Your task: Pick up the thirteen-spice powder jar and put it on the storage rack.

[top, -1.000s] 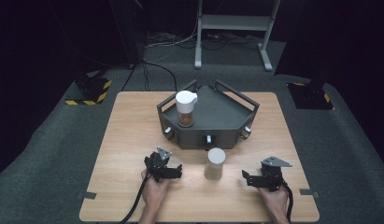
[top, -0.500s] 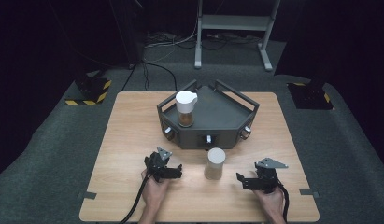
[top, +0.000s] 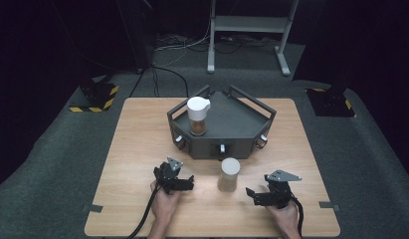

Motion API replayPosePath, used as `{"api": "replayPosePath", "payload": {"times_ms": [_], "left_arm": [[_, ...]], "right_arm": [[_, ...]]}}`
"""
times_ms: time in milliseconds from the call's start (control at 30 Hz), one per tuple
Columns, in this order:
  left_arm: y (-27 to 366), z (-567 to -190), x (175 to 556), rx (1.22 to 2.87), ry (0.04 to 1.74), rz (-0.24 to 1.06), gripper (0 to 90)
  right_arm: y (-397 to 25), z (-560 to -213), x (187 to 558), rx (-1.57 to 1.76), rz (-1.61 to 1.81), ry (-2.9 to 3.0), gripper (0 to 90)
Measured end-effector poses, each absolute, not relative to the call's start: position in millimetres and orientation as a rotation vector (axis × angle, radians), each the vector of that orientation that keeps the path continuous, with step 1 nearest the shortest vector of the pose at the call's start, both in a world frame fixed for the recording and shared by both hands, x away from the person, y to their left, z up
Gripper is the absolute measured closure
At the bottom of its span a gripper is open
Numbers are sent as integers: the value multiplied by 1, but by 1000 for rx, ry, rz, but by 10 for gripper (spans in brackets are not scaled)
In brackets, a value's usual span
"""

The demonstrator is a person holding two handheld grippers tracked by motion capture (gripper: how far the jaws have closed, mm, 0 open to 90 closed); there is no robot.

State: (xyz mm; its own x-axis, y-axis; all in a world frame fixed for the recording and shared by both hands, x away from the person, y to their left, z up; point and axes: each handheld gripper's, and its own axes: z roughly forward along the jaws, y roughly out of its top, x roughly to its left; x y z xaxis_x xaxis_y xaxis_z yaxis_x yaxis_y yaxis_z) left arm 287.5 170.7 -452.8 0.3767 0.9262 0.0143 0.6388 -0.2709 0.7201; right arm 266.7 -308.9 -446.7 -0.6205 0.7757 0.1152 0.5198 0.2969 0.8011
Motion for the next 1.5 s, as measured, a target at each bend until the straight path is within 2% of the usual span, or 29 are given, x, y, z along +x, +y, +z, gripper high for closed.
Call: {"api": "replayPosePath", "payload": {"times_ms": [1500], "left_arm": [[171, -453, 288, 2009, 1343, 588, 3]], "right_arm": [[-270, -442, 268, 1017, 1292, 2342, 60]]}}
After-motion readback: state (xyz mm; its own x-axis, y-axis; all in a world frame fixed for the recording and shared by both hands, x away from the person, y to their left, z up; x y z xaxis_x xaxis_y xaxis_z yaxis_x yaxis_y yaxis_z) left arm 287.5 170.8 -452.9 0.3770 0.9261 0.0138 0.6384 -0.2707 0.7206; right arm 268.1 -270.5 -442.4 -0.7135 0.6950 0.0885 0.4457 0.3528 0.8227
